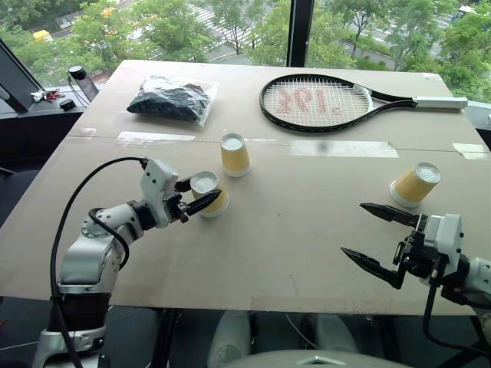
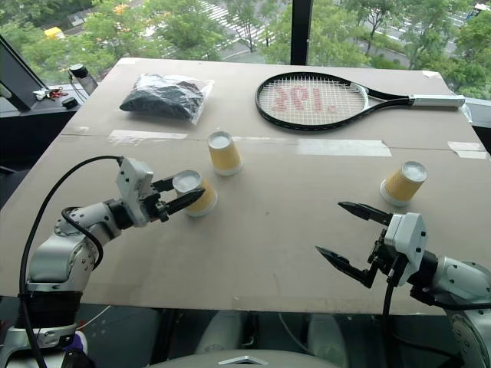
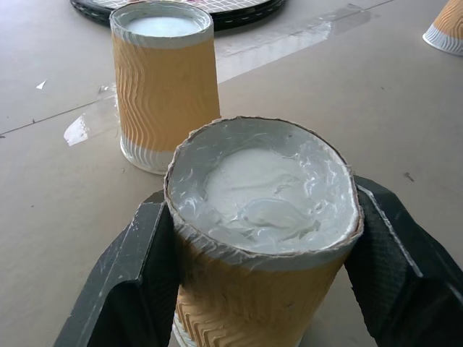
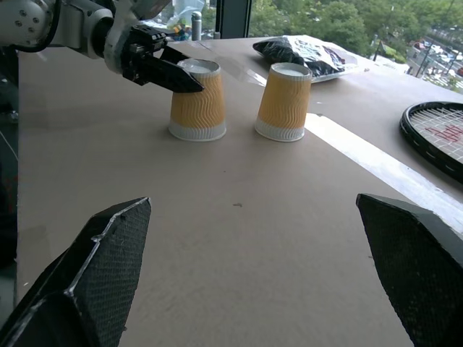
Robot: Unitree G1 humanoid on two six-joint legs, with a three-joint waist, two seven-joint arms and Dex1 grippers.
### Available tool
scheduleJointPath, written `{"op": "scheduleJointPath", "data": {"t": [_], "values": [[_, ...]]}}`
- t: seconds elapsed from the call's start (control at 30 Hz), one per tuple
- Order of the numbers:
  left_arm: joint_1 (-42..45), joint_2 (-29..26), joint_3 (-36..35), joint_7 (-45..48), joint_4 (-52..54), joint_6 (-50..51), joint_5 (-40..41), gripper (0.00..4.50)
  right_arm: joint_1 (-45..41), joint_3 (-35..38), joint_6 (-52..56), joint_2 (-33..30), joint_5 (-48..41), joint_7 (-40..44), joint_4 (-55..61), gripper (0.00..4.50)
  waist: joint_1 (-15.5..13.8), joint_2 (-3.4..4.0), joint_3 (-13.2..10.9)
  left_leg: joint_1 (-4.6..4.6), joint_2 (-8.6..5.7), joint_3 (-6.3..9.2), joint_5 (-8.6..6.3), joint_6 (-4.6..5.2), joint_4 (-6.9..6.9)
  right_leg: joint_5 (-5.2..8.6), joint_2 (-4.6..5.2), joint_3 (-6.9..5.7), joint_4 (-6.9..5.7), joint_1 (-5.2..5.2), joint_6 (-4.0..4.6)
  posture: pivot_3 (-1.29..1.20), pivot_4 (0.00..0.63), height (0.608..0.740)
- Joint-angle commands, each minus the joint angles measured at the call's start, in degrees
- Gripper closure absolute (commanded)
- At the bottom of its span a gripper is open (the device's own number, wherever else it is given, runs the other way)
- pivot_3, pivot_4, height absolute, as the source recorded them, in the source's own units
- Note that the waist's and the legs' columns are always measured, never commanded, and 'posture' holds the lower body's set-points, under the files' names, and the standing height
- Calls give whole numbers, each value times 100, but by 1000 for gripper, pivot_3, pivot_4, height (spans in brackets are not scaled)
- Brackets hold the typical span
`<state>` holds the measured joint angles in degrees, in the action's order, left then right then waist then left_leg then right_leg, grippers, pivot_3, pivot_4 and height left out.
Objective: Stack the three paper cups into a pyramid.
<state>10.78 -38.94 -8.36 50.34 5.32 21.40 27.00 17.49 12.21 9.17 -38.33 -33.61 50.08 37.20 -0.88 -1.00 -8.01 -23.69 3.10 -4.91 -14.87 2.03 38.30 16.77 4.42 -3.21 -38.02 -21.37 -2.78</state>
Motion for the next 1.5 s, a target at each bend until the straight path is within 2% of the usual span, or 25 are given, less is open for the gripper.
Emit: {"op": "scheduleJointPath", "data": {"t": [0.03, 0.23, 0.4, 0.73, 0.77, 0.83, 0.9, 0.93, 1.17, 1.27, 1.3, 1.5], "values": [[269, 12, 100, 280, 112, -109, 75, 2006, 36, 172, 13, 0, -15, -145, 276, 0, 0, -1, 0, 0, 0, 0, 0, 0, 0, 0, 0, 0, 0, 0, 0, 0, 150, 740], [985, 285, 631, 381, 191, 274, 95, 2006, 53, 146, 17, 63, 131, -399, 359, 0, -8, -1, -1, -4, -3, 5, 0, 0, 4, 0, -1, -4, 0, 0, -1, 0, 150, 740], [1832, 983, 1291, 380, -499, -13, -348, 2006, 118, 89, 69, 168, 362, -727, 462, 0, -17, -3, -1, -5, -25, 6, 0, 0, 8, -1, -2, -4, -1, 2, -2, 0, 150, 740], [2206, 1584, 1699, 491, -1465, -443, -840, 2006, 306, 49, 109, 262, 519, -993, 642, 0, -1, -3, -2, -3, -54, 72, 1, -1, 5, -1, -19, 24, -3, -2, -2, 0, 150, 740], [2179, 1583, 1721, 588, -1528, -496, -860, 2006, 308, 43, 125, 269, 532, -1013, 656, 0, 0, -3, -2, -6, -57, 74, 1, -1, 5, -1, -17, 24, -1, -2, -2, 0, 150, 740], [2155, 1584, 1730, 624, -1599, -494, -884, 1000, 320, 64, 161, 295, 526, -1056, 674, 0, 2, -3, -2, -6, -62, 73, 0, -1, 5, -1, -14, 26, -1, -2, -3, 0, 150, 740], [2159, 1584, 1728, 644, -1633, -508, -907, 210, 329, 94, 199, 312, 522, -1107, 677, 0, 3, -3, -2, -3, -62, 74, 0, -1, 6, -1, -13, 27, -2, -1, -3, 0, 150, 740], [2161, 1590, 1711, 648, -1642, -525, -913, 45, 318, 113, 195, 346, 577, -1187, 656, 0, 3, -3, -2, -4, -62, 77, 1, -1, 6, -1, -14, 25, -3, -1, -3, 0, 150, 740], [1957, 1388, 1294, 705, -1025, -231, -492, 45, -291, 236, 641, 690, 952, -2232, 512, 0, 20, -3, -2, -4, -61, 78, 1, -1, 6, -1, -15, 32, -5, -4, -3, 0, 150, 740], [1686, 1082, 949, 655, -483, 159, -195, 45, -852, 373, 1254, 603, 1325, -2869, 459, 0, 42, 1, -3, -3, -56, 79, 1, -2, 5, -1, -18, 39, -8, -8, -3, 0, 150, 740], [1578, 980, 809, 626, -254, 325, -50, 45, -1078, 490, 1519, 628, 1042, -2949, 416, 0, 32, 1, -3, -1, -50, 81, 1, -3, 3, -1, -18, 51, -13, -12, -2, 0, 150, 740], [461, 269, 33, 635, 1212, 1236, 862, 45, -1838, 745, 2261, 470, 1312, -3372, -197, 0, 10, 5, -6, -2, -46, 78, 1, -3, -2, -1, -17, 70, -8, -18, -3, 0, 150, 740]]}}
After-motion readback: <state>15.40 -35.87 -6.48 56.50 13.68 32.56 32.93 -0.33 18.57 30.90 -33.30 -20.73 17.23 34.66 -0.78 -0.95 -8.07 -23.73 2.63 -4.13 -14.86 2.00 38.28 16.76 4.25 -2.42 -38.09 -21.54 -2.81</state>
